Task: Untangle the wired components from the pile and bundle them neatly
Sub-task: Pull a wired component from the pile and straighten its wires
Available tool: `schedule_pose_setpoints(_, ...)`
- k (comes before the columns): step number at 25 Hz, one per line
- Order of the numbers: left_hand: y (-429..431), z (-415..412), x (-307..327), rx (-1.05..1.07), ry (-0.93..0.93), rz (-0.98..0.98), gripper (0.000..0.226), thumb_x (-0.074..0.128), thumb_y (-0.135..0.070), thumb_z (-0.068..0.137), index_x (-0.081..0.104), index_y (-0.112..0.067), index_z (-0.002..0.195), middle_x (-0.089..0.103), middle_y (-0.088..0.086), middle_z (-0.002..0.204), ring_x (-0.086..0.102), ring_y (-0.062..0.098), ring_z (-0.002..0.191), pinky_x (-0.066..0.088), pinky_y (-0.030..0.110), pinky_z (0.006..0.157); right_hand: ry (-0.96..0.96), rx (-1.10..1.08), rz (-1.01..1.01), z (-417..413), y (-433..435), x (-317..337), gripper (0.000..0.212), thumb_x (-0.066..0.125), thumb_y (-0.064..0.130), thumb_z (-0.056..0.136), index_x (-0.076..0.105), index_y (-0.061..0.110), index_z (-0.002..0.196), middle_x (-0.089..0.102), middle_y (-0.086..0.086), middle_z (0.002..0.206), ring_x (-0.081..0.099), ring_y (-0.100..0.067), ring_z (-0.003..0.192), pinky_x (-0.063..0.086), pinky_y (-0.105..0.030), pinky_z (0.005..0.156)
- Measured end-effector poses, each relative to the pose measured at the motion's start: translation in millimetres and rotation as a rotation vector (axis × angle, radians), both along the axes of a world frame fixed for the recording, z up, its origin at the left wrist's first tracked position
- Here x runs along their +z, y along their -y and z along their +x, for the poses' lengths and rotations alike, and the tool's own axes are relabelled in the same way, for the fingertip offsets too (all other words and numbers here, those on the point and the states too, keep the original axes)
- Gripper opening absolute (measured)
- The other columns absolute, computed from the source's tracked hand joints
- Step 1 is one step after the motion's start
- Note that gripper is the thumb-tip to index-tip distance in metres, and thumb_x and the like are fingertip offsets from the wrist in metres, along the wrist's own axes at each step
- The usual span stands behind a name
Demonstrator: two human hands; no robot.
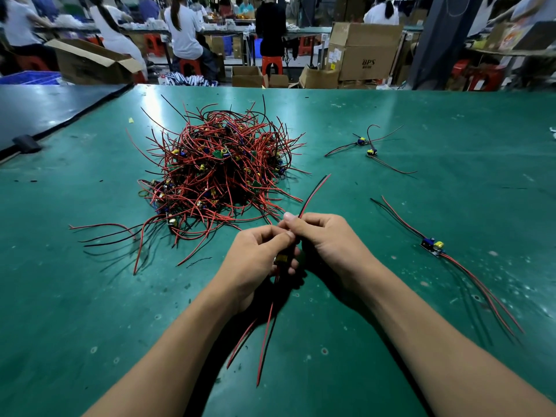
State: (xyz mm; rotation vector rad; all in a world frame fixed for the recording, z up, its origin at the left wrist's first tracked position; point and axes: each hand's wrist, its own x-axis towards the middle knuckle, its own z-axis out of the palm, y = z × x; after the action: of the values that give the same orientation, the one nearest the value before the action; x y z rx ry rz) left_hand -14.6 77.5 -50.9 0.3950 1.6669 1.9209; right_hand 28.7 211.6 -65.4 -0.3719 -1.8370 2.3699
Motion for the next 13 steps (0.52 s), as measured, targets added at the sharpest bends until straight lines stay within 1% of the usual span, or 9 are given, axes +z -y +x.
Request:
schedule_pose_setpoints(1,0,0,0,-0.017,-0.001,-0.001,0.014,0.058,-0.007,0.094,0.062,-0.003,0.081,0.063,0.008,0.063,0.056,0.016,0.049,0.049,0.022,0.047,0.009,-0.023,0.024,0,-2,0,0.032,0.076,0.039,0.087,0.075,0.007,0.087,0.047,-0.015,0.062,0.043,-0.023,0.046,0.042,-0.028,0.050)
schedule_pose_setpoints(2,1,-1,-1,-0.040,-0.006,-0.004,0.014,0.059,-0.008,0.093,0.062,-0.003,0.080,0.063,0.008,0.064,0.056,0.016,0.049,0.048,0.022,0.047,0.015,-0.059,0.057,-1,-5,1,0.030,0.075,0.040,0.087,0.076,0.010,0.085,0.039,-0.013,0.058,0.034,-0.021,0.045,0.033,-0.024,0.047)
schedule_pose_setpoints(3,2,-2,-1,-0.066,-0.014,-0.008,0.013,0.060,-0.009,0.093,0.063,-0.003,0.081,0.063,0.009,0.065,0.055,0.016,0.049,0.046,0.021,0.047,0.012,-0.104,0.075,-2,-9,3,0.029,0.073,0.040,0.088,0.076,0.012,0.083,0.031,-0.008,0.053,0.026,-0.017,0.043,0.023,-0.021,0.045)
schedule_pose_setpoints(4,3,-2,-1,-0.091,-0.023,-0.011,0.013,0.061,-0.009,0.092,0.063,-0.003,0.081,0.063,0.009,0.065,0.055,0.017,0.050,0.045,0.021,0.048,0.005,-0.156,0.066,-2,-13,5,0.028,0.071,0.039,0.090,0.076,0.013,0.080,0.027,-0.002,0.051,0.021,-0.015,0.040,0.017,-0.019,0.043)
schedule_pose_setpoints(5,4,-2,-1,-0.114,-0.032,-0.012,0.012,0.061,-0.008,0.091,0.063,-0.002,0.081,0.063,0.009,0.064,0.054,0.017,0.050,0.044,0.021,0.048,-0.007,-0.213,0.033,-3,-18,7,0.028,0.069,0.037,0.092,0.075,0.013,0.079,0.026,0.003,0.052,0.020,-0.010,0.039,0.014,-0.018,0.041)
schedule_pose_setpoints(8,4,0,-1,-0.163,-0.063,-0.023,0.012,0.062,-0.009,0.090,0.064,-0.003,0.080,0.063,0.007,0.062,0.053,0.016,0.049,0.042,0.021,0.047,-0.035,-0.352,-0.115,-4,-27,12,0.032,0.063,0.033,0.096,0.070,0.008,0.079,0.034,0.006,0.056,0.023,-0.003,0.036,0.016,-0.017,0.037)
schedule_pose_setpoints(11,5,0,0,-0.197,-0.085,-0.041,0.011,0.064,-0.010,0.090,0.065,-0.003,0.081,0.063,0.007,0.064,0.053,0.016,0.050,0.041,0.021,0.046,0.020,-0.362,-0.321,-4,-31,19,0.045,0.055,0.037,0.100,0.059,0.008,0.067,0.034,0.005,0.051,0.021,-0.004,0.030,0.016,-0.017,0.033)
schedule_pose_setpoints(13,5,0,0,-0.211,-0.087,-0.047,0.011,0.065,-0.010,0.089,0.066,-0.002,0.082,0.064,0.008,0.065,0.053,0.017,0.050,0.041,0.020,0.046,0.075,-0.321,-0.491,-4,-33,23,0.051,0.055,0.032,0.100,0.055,0.011,0.054,0.030,0.004,0.049,0.019,-0.004,0.027,0.016,-0.018,0.030)
